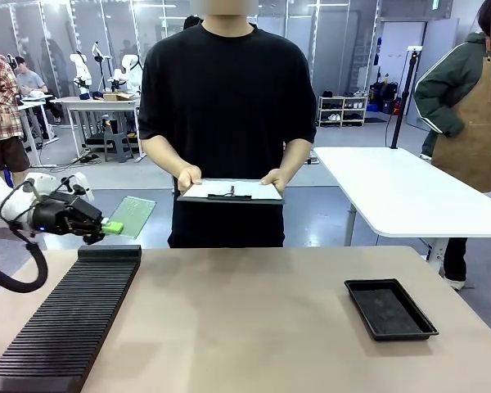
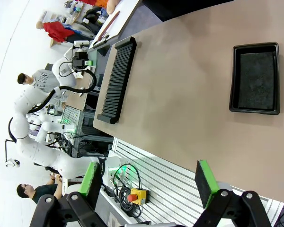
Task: Inspect the PCB.
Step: Pick up the Blank PCB and present it to the human, then release the Blank PCB you were holding.
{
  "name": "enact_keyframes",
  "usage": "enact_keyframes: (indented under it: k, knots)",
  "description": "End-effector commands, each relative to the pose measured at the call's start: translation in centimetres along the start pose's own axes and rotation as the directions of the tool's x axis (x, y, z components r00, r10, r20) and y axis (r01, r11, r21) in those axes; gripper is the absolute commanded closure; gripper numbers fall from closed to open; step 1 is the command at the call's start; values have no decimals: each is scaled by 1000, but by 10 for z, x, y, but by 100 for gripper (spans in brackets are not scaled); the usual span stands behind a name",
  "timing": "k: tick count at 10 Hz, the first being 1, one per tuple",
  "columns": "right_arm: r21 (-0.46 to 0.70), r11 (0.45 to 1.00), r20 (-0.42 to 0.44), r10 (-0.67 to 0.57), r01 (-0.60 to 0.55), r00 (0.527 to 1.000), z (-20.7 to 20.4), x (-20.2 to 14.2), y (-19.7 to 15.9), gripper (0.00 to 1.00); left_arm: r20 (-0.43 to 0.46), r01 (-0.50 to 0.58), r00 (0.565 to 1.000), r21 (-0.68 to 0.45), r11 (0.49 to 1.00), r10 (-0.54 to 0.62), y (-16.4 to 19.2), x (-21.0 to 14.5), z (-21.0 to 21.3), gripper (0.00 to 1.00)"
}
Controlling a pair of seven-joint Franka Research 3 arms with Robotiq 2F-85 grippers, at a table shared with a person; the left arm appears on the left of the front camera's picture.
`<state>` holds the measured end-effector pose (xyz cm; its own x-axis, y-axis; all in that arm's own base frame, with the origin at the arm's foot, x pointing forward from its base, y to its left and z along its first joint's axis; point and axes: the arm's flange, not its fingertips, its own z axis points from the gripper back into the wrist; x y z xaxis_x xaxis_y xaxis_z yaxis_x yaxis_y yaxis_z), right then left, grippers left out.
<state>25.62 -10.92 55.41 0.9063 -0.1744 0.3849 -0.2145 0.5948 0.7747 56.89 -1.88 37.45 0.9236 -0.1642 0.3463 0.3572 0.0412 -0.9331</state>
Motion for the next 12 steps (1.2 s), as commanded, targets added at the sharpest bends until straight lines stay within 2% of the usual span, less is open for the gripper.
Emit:
enact_keyframes:
  k: [1, 3, 4, 5, 12]
  knots:
    - [9, 1000, 4, 13, -13, 1000, 0, 1, 0, 0, 65, -88, 993, -91, 992, 94, 24, 9, -6, 100]
    - [9, 1000, 4, 13, -13, 1000, 0, 1, 0, 0, 80, -136, 986, -130, 982, 147, 41, 2, -16, 100]
    - [9, 1000, 4, 13, -13, 1000, 0, 1, 0, 0, 98, -139, 984, -101, 985, 149, 47, 1, -17, 100]
    - [9, 1000, 4, 13, -13, 1000, 0, 1, 0, 0, 67, -105, 992, -87, 991, 111, 44, -4, -15, 100]
    - [9, 1000, 4, 13, -13, 1000, 0, 1, 0, 0, 67, -105, 992, -87, 991, 111, 44, -4, -15, 100]
